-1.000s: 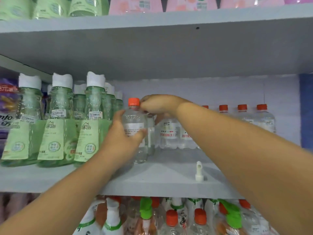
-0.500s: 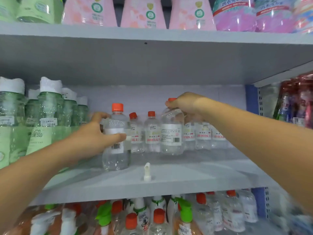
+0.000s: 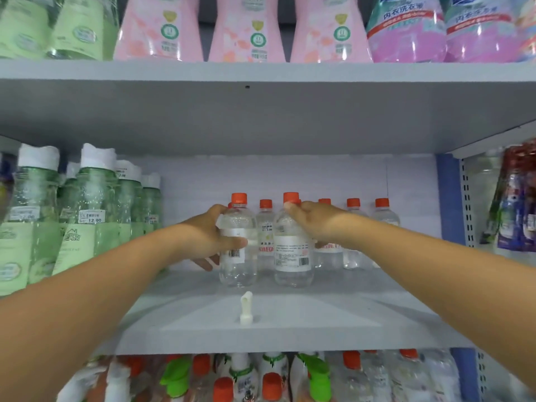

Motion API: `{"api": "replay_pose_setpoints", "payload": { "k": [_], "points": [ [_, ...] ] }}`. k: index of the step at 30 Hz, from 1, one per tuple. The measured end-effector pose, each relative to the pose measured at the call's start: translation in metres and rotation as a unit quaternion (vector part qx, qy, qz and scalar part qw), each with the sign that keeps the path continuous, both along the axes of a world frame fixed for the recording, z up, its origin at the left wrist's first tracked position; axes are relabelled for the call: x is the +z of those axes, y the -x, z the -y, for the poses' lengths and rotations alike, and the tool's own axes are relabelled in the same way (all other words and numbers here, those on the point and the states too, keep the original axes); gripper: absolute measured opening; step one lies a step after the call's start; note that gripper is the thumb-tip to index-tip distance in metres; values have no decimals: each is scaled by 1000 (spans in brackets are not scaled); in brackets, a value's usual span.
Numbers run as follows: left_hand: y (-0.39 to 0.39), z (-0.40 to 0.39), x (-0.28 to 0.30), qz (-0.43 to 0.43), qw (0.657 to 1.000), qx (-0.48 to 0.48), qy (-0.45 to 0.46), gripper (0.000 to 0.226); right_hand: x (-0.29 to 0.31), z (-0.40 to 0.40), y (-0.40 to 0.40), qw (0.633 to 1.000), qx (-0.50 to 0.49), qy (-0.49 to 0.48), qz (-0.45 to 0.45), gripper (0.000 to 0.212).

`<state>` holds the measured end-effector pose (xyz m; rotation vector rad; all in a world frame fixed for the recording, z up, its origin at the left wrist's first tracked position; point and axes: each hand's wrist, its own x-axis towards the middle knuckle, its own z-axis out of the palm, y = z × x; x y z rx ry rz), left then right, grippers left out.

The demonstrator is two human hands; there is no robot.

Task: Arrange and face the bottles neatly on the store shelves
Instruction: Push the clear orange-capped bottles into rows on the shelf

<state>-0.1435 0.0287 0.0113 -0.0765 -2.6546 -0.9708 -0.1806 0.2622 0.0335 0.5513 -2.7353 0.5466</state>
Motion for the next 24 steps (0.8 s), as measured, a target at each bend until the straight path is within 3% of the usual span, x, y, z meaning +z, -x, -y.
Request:
{"api": "replay_pose_setpoints", "payload": {
  "k": [3, 5, 11, 14, 17, 21, 24],
  "points": [
    [5, -1, -12, -43, 999, 15, -15, 75, -23, -6, 4, 998, 2, 43, 43, 97],
    [8, -2, -18, -59, 998, 26, -9, 74, -38, -1, 15, 996, 18, 69, 58, 105],
    [15, 4, 5, -6, 997, 54, 51, 81, -22, 26, 30, 990, 48, 72, 109, 111],
    [21, 8, 6, -5, 996, 55, 67, 82, -27, 32, 37, 993, 58, 59, 82, 112],
    [35, 17, -10, -45, 999, 25, 7, 82, -43, 30, 44, 992, 80, 89, 48, 108],
    [43, 27, -24, -33, 996, -15, -79, 77, -54, 29, 57, 978, 126, 161, 37, 112],
    [47, 27, -30, -36, 996, -23, -72, 86, -59, 36, 64, 975, 114, 189, 40, 118]
  ]
}}
